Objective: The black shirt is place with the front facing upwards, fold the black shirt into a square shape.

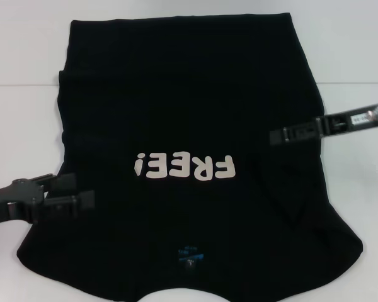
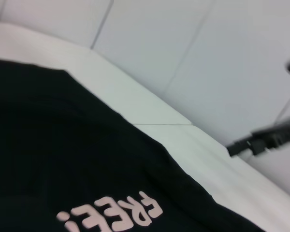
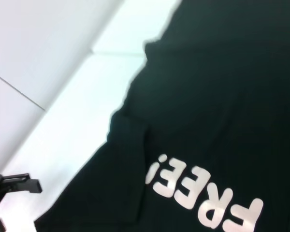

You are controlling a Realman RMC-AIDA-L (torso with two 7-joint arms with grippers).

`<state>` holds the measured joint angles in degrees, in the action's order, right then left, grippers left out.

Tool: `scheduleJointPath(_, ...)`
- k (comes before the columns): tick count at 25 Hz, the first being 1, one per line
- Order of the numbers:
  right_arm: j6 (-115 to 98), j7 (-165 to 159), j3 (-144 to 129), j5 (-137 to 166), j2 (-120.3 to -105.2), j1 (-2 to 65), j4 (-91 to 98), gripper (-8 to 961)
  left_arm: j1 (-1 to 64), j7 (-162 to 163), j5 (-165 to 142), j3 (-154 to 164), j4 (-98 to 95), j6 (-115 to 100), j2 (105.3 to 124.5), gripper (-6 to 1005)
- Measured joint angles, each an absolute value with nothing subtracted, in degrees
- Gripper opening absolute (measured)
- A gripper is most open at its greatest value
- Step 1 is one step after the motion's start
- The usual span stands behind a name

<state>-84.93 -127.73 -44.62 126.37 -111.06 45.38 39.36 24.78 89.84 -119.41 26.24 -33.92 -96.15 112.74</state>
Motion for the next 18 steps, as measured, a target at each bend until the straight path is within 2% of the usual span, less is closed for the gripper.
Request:
scheduleJointPath(3,-86.1,-115.3,-44.2,120.4,-112.04,39.9,39.2,649,24.8,97.3,-119.8,25.8,-34.2,-96.2,111.74,950)
scheduleJointPath(4,-86.1,-115.3,-44.2,120.4,-112.04,39.9,39.2,680,24.8,100.2,-120.2,25.8,-34.4,-96.2,111.18,950)
scheduleJointPath(7,-87.2,-103.5,-44.1,117.4,-113.70,36.1,38.8,770,24.9,109.9,-123.0,25.8,-35.8,-96.3,109.59,949)
scheduleJointPath(13,-87.0,-83.7,-43.9,116.4,-118.66,31.0,38.6,758,25.7,125.2,-128.9,25.7,-40.4,-96.9,108.22,949)
scheduleJointPath(15,-86.5,-79.7,-43.9,116.5,-119.57,30.4,37.8,758,26.2,132.6,-132.4,25.9,-43.3,-97.9,107.47,950)
scheduleJointPath(18,-85.7,-73.6,-43.8,116.3,-119.83,30.6,34.0,758,27.6,137.7,-139.7,26.2,-45.7,-97.9,106.95,950)
